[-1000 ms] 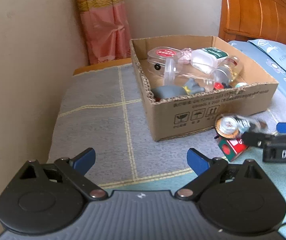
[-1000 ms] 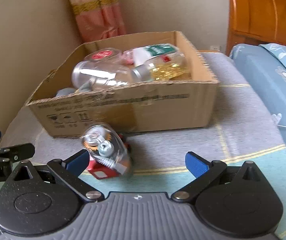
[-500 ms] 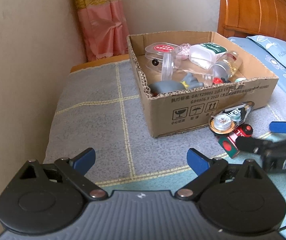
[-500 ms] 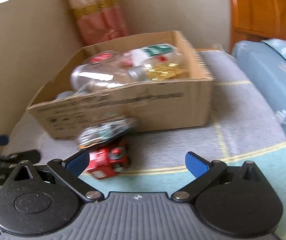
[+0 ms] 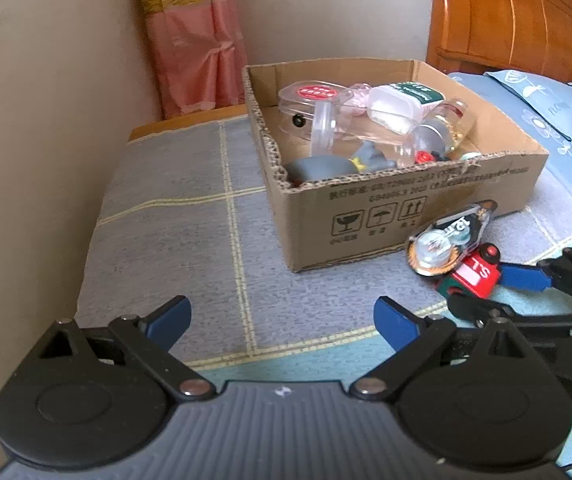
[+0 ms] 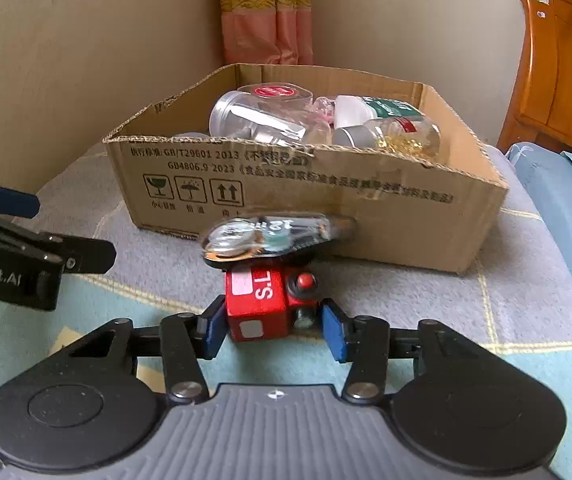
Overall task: Organize rigid objects
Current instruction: 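Close the right tool on the red S.L train toy, then grasp the correction-tape dispenser with the left tool while the right tool lifts the train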
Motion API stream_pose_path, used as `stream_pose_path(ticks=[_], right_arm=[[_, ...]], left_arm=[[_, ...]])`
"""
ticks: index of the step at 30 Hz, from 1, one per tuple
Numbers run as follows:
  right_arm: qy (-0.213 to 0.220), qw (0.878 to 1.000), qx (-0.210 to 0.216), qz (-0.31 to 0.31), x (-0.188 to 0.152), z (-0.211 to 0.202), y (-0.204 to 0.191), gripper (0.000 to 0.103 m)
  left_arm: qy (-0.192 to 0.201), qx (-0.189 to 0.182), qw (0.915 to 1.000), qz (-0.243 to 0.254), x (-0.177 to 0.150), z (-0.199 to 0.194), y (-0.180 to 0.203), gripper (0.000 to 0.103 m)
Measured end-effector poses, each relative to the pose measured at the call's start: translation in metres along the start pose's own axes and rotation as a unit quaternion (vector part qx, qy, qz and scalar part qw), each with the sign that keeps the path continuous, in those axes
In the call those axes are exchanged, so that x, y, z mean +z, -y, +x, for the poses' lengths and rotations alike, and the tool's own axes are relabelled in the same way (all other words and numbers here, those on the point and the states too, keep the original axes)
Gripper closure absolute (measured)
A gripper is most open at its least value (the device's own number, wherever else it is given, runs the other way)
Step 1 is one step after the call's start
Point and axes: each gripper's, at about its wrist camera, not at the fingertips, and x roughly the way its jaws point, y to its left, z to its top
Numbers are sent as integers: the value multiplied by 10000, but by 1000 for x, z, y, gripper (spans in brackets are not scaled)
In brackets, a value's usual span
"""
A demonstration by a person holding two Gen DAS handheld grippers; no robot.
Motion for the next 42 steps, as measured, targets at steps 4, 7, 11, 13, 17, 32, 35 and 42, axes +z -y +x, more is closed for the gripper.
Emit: stream_pose_path(ticks=[4,7,11,13,17,32,35,42], right_arm=[[-31,10000,-1,-85,-10,-11,4,52],[-56,10000,-27,-41,-19,-21,11,52],[-58,9998,-173,29,-26,-29,20,52],[-35,9996,-258,53,-28,-31,25,52],[-24,9991,-407,128,-30,-28,35,50],[-35,9995,-277,135,-37,-22,49,3],[20,9997,-232,53,-41,-22,47,0],[92,9999,-104,-70,-44,-23,49,0]], left_arm=[[-5,-96,9999,46,0,-1,6,5],[-27,-183,9998,88,1,0,13,5],[-72,-376,9992,92,3,6,22,5],[-88,-502,9987,68,6,12,28,5],[-155,-707,9973,159,9,27,43,5],[-345,-154,9993,-43,5,46,33,2],[-250,-338,9991,14,7,38,45,2],[-300,-470,9984,-44,20,49,75,2]])
